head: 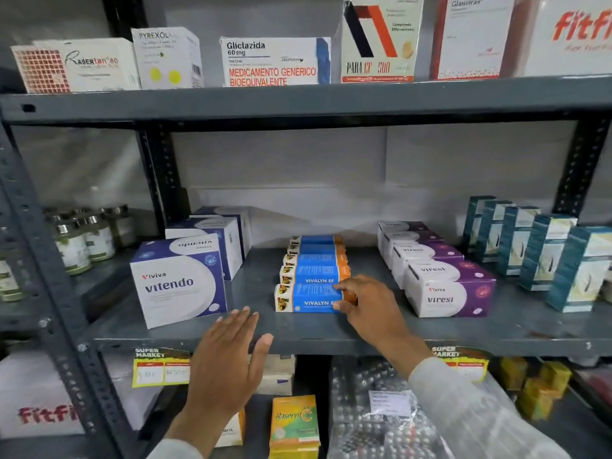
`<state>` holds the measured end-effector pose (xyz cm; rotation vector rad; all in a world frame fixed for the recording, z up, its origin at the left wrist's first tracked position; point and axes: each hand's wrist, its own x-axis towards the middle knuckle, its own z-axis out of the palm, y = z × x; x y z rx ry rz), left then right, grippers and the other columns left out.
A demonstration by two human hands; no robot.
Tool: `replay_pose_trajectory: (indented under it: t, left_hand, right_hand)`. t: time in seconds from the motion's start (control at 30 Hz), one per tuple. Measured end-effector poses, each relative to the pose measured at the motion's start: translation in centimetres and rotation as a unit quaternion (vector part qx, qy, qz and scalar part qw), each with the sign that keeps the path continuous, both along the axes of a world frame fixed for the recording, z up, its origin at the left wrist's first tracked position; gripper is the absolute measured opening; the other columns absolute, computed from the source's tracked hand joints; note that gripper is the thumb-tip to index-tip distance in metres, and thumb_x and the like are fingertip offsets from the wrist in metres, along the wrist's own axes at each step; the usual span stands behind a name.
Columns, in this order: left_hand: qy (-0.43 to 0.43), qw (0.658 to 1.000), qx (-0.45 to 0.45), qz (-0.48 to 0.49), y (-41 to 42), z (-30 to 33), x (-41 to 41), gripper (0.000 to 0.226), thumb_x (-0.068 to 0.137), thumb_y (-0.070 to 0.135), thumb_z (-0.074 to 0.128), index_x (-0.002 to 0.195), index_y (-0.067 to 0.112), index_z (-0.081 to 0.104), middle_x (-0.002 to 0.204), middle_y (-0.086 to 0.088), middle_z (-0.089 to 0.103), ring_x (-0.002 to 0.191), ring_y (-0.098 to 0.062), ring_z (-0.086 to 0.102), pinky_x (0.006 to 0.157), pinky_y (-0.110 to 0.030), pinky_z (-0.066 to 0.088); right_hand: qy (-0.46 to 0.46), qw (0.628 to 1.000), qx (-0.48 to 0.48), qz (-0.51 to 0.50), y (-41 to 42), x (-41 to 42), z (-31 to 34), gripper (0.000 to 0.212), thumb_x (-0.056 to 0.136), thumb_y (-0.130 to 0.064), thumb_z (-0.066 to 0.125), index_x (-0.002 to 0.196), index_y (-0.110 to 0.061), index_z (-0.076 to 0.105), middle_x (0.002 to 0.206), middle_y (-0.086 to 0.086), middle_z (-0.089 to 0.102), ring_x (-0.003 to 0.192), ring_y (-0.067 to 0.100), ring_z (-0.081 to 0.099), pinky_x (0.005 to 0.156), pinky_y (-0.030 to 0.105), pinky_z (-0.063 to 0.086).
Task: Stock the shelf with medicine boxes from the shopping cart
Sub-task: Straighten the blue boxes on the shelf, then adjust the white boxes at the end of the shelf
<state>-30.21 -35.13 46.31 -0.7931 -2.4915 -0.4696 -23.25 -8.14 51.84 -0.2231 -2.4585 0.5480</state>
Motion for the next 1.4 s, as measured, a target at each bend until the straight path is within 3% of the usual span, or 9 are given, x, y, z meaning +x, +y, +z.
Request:
replay_pose_trajectory:
  t: [0.63, 0.77, 0.83, 0.93, 1.03, 1.1, 1.17, 1.27, 1.4]
  left_hand:
    - [0.005, 1.0, 0.017, -0.008, -0.3, -0.3, -0.4, 0.069, 0.101, 0.066, 0.025, 0.145, 0.022, 0.054, 0.151, 0.001, 0.054, 0.143, -0.019, 0.045, 0.118, -0.037, 0.029]
    - [0.012, 0.99, 0.139, -0.001, -3.5, 1.0, 0.5, 0.052, 0.1, 0.054, 0.041, 0.135, 0.023, 0.064, 0.134, 0.002, 0.069, 0.124, -0.019, 0.064, 0.1, -0.034, 0.05]
    - [0.044, 0.97, 0.236, 0.036, -6.1, 2.2, 0.9, 0.046, 0.099, 0.045, 0.045, 0.127, 0.018, 0.069, 0.125, 0.0, 0.073, 0.112, -0.014, 0.066, 0.09, -0.028, 0.051]
    - [0.059, 0.918, 0.378, 0.099, -9.7, 4.0, 0.4, 0.044, 0.099, 0.037, 0.046, 0.129, 0.013, 0.066, 0.126, 0.0, 0.068, 0.11, -0.012, 0.061, 0.09, -0.028, 0.046]
    - [-0.091, 0.867, 0.485, 0.07, -11.6, 5.5, -2.5, 0.049, 0.106, 0.044, 0.045, 0.149, 0.021, 0.047, 0.147, 0.007, 0.05, 0.131, -0.011, 0.049, 0.104, -0.026, 0.038]
    - [-0.252, 0.794, 0.554, -0.018, -11.8, 6.6, -4.8, 0.065, 0.102, 0.06, 0.039, 0.155, 0.023, 0.037, 0.157, 0.005, 0.041, 0.141, -0.013, 0.042, 0.116, -0.033, 0.032]
    - [-0.348, 0.727, 0.588, -0.067, -11.6, 7.3, -6.8, 0.081, 0.089, 0.08, 0.033, 0.145, 0.023, 0.048, 0.145, 0.003, 0.058, 0.131, -0.016, 0.056, 0.108, -0.034, 0.046]
    - [-0.357, 0.747, 0.553, -0.093, -11.6, 7.7, -7.5, 0.074, 0.088, 0.077, 0.016, 0.132, 0.035, 0.058, 0.112, 0.021, 0.075, 0.11, 0.0, 0.067, 0.084, -0.019, 0.052]
    - [-0.376, 0.745, 0.544, -0.09, -12.7, 7.7, -9.4, 0.082, 0.088, 0.08, 0.008, 0.13, 0.032, 0.06, 0.111, 0.014, 0.075, 0.109, -0.005, 0.066, 0.095, -0.03, 0.046]
  right_hand:
    - [0.001, 1.0, 0.011, -0.01, -0.5, 0.3, -0.3, 0.042, 0.086, -0.025, 0.076, 0.127, -0.028, 0.068, 0.133, -0.008, 0.065, 0.121, 0.013, 0.061, 0.11, 0.032, 0.046]
    - [0.117, 0.992, 0.052, -0.008, -3.3, 0.5, 0.3, 0.038, 0.085, -0.015, 0.07, 0.123, -0.018, 0.07, 0.131, -0.002, 0.065, 0.122, 0.019, 0.06, 0.109, 0.027, 0.044]
    - [0.185, 0.982, 0.031, 0.039, -6.1, -0.3, 1.1, 0.029, 0.086, -0.012, 0.066, 0.113, -0.017, 0.073, 0.119, -0.002, 0.07, 0.112, 0.017, 0.066, 0.101, 0.03, 0.051]
    - [0.128, 0.975, -0.109, 0.146, -11.7, -2.3, 2.9, 0.033, 0.093, -0.021, 0.062, 0.124, -0.025, 0.069, 0.122, -0.009, 0.068, 0.113, 0.004, 0.063, 0.093, 0.021, 0.054]
    - [-0.005, 0.937, -0.274, 0.218, -16.6, -5.0, 3.7, 0.055, 0.099, -0.037, 0.061, 0.15, -0.032, 0.043, 0.134, -0.017, 0.053, 0.122, 0.0, 0.052, 0.08, 0.005, 0.05]
    - [-0.042, 0.899, -0.369, 0.235, -18.4, -7.2, 3.3, 0.069, 0.096, -0.052, 0.058, 0.157, -0.037, 0.029, 0.138, -0.021, 0.05, 0.125, 0.002, 0.048, 0.103, 0.023, 0.049]
    - [-0.055, 0.872, -0.422, 0.242, -19.7, -9.0, 2.6, 0.074, 0.089, -0.068, 0.055, 0.155, -0.044, 0.032, 0.14, -0.022, 0.055, 0.132, 0.008, 0.052, 0.116, 0.041, 0.042]
    - [-0.043, 0.843, -0.469, 0.26, -21.2, -10.2, 2.3, 0.067, 0.093, -0.068, 0.048, 0.153, -0.04, 0.036, 0.138, -0.017, 0.06, 0.131, 0.008, 0.052, 0.111, 0.034, 0.042]
    - [-0.013, 0.811, -0.514, 0.278, -22.4, -10.6, 2.0, 0.057, 0.096, -0.062, 0.041, 0.146, -0.035, 0.048, 0.131, -0.014, 0.067, 0.123, 0.003, 0.06, 0.088, 0.013, 0.047]
